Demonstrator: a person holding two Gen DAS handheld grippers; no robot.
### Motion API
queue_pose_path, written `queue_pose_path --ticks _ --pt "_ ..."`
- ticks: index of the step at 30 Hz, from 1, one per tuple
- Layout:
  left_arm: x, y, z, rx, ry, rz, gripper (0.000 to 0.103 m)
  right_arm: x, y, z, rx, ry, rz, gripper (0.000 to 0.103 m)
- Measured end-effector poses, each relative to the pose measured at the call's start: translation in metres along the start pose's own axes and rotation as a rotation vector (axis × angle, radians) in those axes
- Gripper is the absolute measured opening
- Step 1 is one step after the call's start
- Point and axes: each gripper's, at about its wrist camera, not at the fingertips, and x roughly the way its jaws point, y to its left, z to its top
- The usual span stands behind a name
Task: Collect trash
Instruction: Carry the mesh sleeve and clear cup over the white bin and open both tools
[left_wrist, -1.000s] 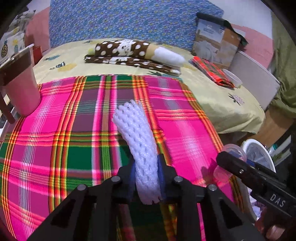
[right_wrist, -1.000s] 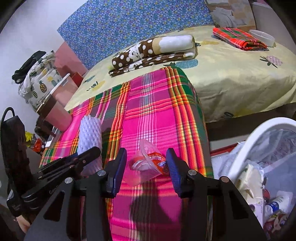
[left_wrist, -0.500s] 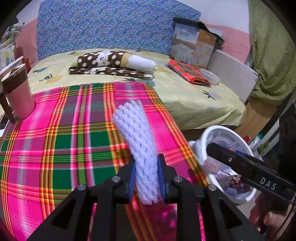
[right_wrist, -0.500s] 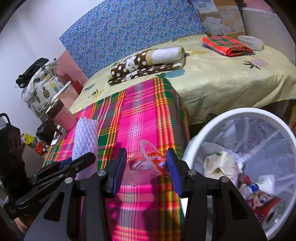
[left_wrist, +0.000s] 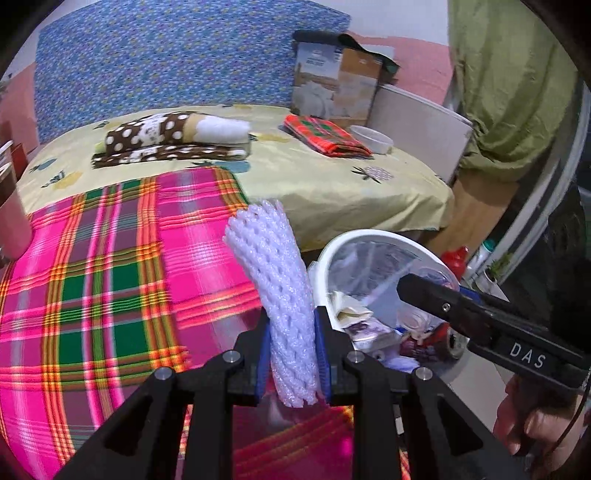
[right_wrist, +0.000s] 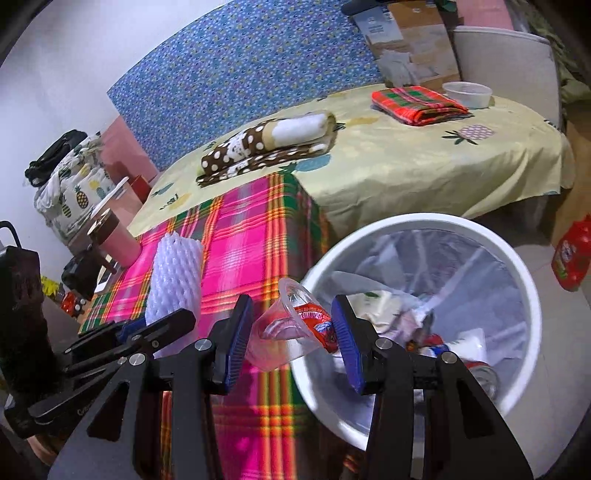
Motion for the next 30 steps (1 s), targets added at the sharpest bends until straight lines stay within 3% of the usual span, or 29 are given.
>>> queue_pose_path --ticks 15,30 --pt "0.036 -0.053 0.001 0.075 0.068 -0.092 0.023 -0.008 -0.05 -0.007 0.061 0.014 -0.081 0.046" --pt "0.062 -0.065 -0.001 0.084 0.116 -0.15 0.026 -0.001 -0.073 -0.012 0.075 0.066 -0.11 0.047"
